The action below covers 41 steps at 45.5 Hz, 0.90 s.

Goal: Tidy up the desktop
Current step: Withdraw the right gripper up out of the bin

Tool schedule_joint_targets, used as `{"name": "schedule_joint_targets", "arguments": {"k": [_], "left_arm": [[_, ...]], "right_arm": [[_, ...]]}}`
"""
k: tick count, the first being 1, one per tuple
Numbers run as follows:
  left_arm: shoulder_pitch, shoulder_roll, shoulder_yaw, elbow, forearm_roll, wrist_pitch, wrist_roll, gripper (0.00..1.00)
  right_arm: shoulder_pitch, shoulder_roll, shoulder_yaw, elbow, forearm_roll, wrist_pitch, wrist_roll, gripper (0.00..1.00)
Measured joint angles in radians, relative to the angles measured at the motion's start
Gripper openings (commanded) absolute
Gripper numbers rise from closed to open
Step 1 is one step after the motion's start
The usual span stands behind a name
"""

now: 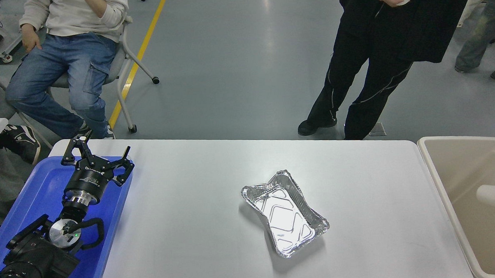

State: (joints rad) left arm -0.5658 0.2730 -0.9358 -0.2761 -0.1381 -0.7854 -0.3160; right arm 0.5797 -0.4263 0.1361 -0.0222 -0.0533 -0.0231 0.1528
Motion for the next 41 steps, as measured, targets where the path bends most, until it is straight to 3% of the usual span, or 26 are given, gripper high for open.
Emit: {"name": "schedule_joint_targets", "arguments": {"k": [16, 21, 24, 28, 39, 41], "left_arm": [[0.000, 0.000, 0.000, 0.000, 0.000, 0.000, 0.000, 1.00], [0.000, 0.000, 0.000, 0.000, 0.000, 0.000, 0.000, 1.00], [0.000, 0.000, 0.000, 0.000, 0.000, 0.000, 0.000, 1.00], [0.000, 0.000, 0.000, 0.000, 0.000, 0.000, 0.000, 1.00], [0.000, 0.000, 0.000, 0.000, 0.000, 0.000, 0.000, 1.00], [0.000, 0.000, 0.000, 0.000, 0.000, 0.000, 0.000, 1.00]], "right_arm": [[-0.006, 0.010, 0.000, -0.011, 0.001, -0.007, -0.005, 0.00], [-0.007, 0.011, 0.000, -0.013, 0.001, -0.010, -0.005, 0.36], [-0.007, 0.011, 0.000, -0.014, 0.001, -0.012, -0.005, 0.47], [-0.007, 0.012, 0.000, -0.015, 0.001, -0.014, -0.005, 0.69], [-0.007, 0.013, 0.000, -0.016, 0.001, -0.017, -0.004, 0.97], [-0.007, 0.013, 0.000, -0.016, 0.001, -0.017, -0.003, 0.98]]}}
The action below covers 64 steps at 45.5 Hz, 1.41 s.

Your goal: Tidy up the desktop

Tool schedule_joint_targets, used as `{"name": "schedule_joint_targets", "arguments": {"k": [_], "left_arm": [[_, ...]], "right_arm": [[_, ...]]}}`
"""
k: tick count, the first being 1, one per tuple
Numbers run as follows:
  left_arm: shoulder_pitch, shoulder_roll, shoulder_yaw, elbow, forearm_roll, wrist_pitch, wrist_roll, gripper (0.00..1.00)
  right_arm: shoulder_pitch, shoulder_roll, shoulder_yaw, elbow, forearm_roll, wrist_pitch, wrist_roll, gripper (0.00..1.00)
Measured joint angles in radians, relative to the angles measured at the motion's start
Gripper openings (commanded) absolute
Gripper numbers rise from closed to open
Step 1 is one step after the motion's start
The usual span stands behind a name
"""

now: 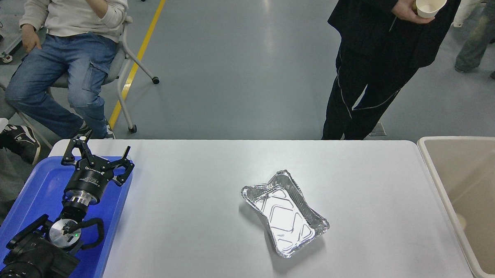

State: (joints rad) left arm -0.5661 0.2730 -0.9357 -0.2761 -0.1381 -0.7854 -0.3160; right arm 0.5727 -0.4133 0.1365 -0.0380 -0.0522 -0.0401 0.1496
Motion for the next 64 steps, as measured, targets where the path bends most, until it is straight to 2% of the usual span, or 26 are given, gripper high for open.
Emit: {"name": "schedule_joint_targets", "arguments": {"k": [35, 39, 52, 64], "left_arm": [[0.003, 0.002, 0.000, 0.001, -0.003, 0.000, -0.001, 1.00], [0.003, 0.002, 0.000, 0.001, -0.003, 0.000, -0.002, 1.00], [0.002, 0.002, 0.000, 0.001, -0.003, 0.000, -0.002, 1.00], [0.002, 0.002, 0.000, 0.001, -0.003, 0.000, -0.002, 1.00]], "right_arm": [[0.037, -0.032, 0.057, 0.001, 0.001, 0.007, 0.005, 0.99], [0.043, -0.049, 0.125, 0.032, 0.003, 0.018, 0.006, 1.00], [-0.020, -0.132, 0.624, 0.334, 0.000, 0.061, 0.009, 1.00], [-0.090, -0.139, 0.865, 0.577, -0.005, 0.082, 0.015, 1.00]]}}
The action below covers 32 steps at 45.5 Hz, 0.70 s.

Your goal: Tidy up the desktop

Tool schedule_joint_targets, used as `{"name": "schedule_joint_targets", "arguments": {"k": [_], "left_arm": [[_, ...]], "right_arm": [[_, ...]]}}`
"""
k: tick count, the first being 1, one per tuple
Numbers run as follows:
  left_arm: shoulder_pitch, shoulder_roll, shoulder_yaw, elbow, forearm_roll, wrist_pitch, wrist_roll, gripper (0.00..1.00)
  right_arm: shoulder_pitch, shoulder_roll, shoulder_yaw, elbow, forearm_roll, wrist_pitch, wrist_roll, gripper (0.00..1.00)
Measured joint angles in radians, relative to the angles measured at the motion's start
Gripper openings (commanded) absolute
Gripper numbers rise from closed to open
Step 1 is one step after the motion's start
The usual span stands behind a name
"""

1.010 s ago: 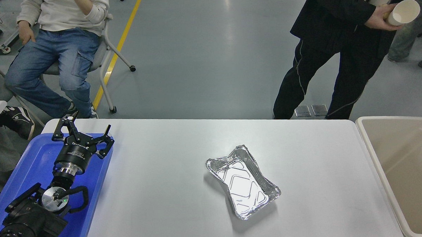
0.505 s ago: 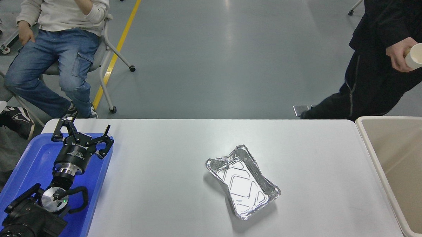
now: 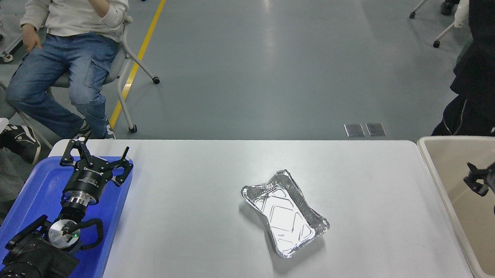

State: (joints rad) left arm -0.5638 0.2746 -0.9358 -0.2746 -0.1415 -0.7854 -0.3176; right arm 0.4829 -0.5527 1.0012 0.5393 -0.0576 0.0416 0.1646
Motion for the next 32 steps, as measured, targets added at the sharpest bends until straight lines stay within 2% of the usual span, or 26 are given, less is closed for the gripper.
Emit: {"name": "schedule_joint_targets", "arguments": {"k": [12, 15, 24, 32], "left_arm": [[0.001, 0.000, 0.000, 0.000, -0.001, 0.000, 0.000, 1.00], [0.001, 0.000, 0.000, 0.000, -0.001, 0.000, 0.000, 1.00], [0.000, 0.000, 0.000, 0.000, 0.000, 0.000, 0.000, 1.00], [0.000, 0.000, 0.000, 0.000, 0.000, 0.000, 0.000, 1.00]], "right_arm": [[-0.099, 0.080, 0.219, 0.186, -0.067, 0.090, 0.025, 1.00], [-0.126, 0.099, 0.251, 0.225, -0.096, 0.120, 0.048, 1.00], [-0.192, 0.133, 0.290, 0.291, -0.145, 0.210, 0.158, 1.00], [-0.222, 0.152, 0.268, 0.311, -0.161, 0.244, 0.206, 1.00]]}}
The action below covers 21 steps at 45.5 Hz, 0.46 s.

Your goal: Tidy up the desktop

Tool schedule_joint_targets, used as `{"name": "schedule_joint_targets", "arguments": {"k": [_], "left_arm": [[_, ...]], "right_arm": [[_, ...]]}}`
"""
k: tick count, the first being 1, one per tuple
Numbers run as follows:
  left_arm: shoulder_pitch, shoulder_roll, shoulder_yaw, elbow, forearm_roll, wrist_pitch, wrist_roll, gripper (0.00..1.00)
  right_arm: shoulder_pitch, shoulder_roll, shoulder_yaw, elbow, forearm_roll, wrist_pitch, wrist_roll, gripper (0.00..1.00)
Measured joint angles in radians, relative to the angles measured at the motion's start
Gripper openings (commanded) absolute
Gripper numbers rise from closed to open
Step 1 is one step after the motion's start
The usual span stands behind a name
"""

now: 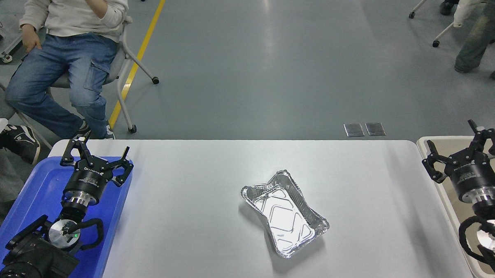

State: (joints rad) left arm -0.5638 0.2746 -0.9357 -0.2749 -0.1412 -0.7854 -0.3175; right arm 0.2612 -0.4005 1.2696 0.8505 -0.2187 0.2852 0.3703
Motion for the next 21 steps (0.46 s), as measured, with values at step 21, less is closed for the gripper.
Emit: {"name": "schedule_joint_targets", "arguments": {"k": [21], "left_arm": [[0.000, 0.000, 0.000, -0.001, 0.001, 0.000, 0.002, 1.00]], "right_arm": [[-0.031, 0.044, -0.055, 0.008, -0.013, 0.020, 0.035, 1.00]]}}
